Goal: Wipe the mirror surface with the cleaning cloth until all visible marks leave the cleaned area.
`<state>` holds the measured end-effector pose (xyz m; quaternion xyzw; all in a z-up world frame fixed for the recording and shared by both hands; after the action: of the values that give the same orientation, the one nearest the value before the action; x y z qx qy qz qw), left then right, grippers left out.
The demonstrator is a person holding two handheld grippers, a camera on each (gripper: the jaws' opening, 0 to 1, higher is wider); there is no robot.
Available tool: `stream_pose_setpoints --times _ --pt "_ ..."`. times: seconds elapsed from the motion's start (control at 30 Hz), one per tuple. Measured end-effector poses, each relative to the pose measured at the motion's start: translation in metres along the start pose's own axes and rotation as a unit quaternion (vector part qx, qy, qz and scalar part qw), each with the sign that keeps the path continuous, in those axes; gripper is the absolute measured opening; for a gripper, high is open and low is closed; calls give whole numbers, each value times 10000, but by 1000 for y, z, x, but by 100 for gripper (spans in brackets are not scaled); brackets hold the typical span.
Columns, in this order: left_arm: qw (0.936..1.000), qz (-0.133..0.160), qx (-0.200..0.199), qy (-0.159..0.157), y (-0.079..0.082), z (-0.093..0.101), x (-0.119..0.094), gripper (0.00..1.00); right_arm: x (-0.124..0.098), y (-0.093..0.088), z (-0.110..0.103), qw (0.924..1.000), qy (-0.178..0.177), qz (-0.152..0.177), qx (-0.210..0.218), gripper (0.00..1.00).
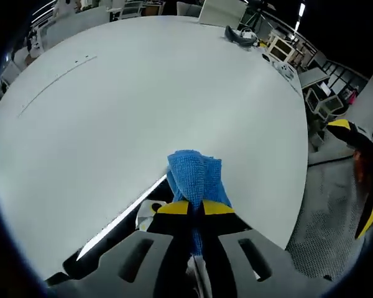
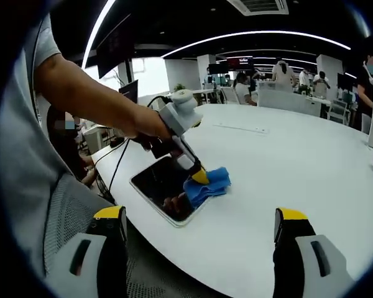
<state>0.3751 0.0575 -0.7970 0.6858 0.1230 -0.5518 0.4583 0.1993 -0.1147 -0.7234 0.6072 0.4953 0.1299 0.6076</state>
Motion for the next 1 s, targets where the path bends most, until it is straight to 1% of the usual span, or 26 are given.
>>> stream_pose_setpoints --times 0.07,0.17,0.2,0.33,0.4,0.47,0.5,0.6,0.8,0.93,1.0 --pt "10000 -22 -62 3 3 -4 2 4 0 0 0 10000 -5 -13 -3 98" --pt "9999 46 -86 111 9 -11 5 4 1 0 0 10000 2 -2 20 98" --pt "9996 93 -158 203 11 -12 6 4 0 0 0 10000 -5 -4 24 98" --pt "9994 153 184 240 16 -10 8 4 0 0 0 10000 -7 -14 23 98" --pt "9994 138 267 190 16 -11 8 4 1 0 0 10000 -8 -2 29 98" --pt "9983 189 543 95 17 -12 9 4 0 0 0 10000 -17 7 28 98" --pt "9986 163 487 104 16 -12 8 4 0 0 0 10000 -16 10 27 98" --pt "9979 160 609 134 17 -10 9 4 0 0 0 10000 -17 9 11 98" --pt "9978 167 617 161 16 -11 8 4 0 0 0 10000 -31 -5 -2 98" --pt "9971 188 717 191 15 -10 8 3 0 0 0 10000 -37 -18 -7 98" --pt "9964 202 816 134 16 -11 8 3 0 -1 0 10000 -28 -22 -8 98"
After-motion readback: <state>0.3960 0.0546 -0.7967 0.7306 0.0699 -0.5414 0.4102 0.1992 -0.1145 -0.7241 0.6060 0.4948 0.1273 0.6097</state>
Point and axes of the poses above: the point that each gripper's makers call its tool centre point, and the gripper's own axes: x roughly forward along the fingers, z roughly to its right, y roughly out of its top, the point moved 8 cm from there along -x, roughly backward along the fingers, and after that the axes turned 15 degrees about y, right-handed, at the moved point
